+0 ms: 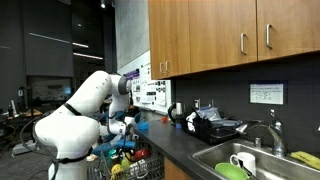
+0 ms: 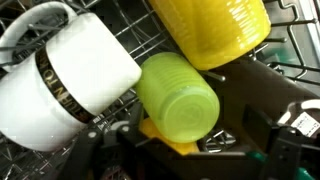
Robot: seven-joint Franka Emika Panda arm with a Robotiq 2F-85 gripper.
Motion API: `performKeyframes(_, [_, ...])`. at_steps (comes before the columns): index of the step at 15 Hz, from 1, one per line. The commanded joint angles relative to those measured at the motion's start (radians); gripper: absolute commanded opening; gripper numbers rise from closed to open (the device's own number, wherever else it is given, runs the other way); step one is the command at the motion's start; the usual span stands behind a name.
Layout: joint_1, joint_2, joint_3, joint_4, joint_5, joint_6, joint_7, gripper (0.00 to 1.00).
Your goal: Move the green cup in the dishwasher to the left
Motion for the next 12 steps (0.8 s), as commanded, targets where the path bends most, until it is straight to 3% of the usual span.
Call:
performKeyframes(1, [0.011, 0.018, -0.008, 0.018, -0.026, -0.02, 0.015, 1.0])
performKeyframes(5, [0.013, 0.031, -0.012, 0.016, -0.03, -0.018, 0.017, 1.0])
performKeyframes(6, [0.014, 0.033, -0.014, 0.015, -0.031, -0.018, 0.018, 0.75])
performKeyframes(7, [0.022, 0.035, -0.02, 0.016, -0.033, -0.014, 0.029, 0.74])
performKeyframes(11, [0.025, 0.03, -0.03, 0.021, -0.038, -0.024, 0.034, 0.46])
performKeyframes(12, [0.023, 0.024, -0.027, 0.02, -0.035, -0.028, 0.034, 0.45])
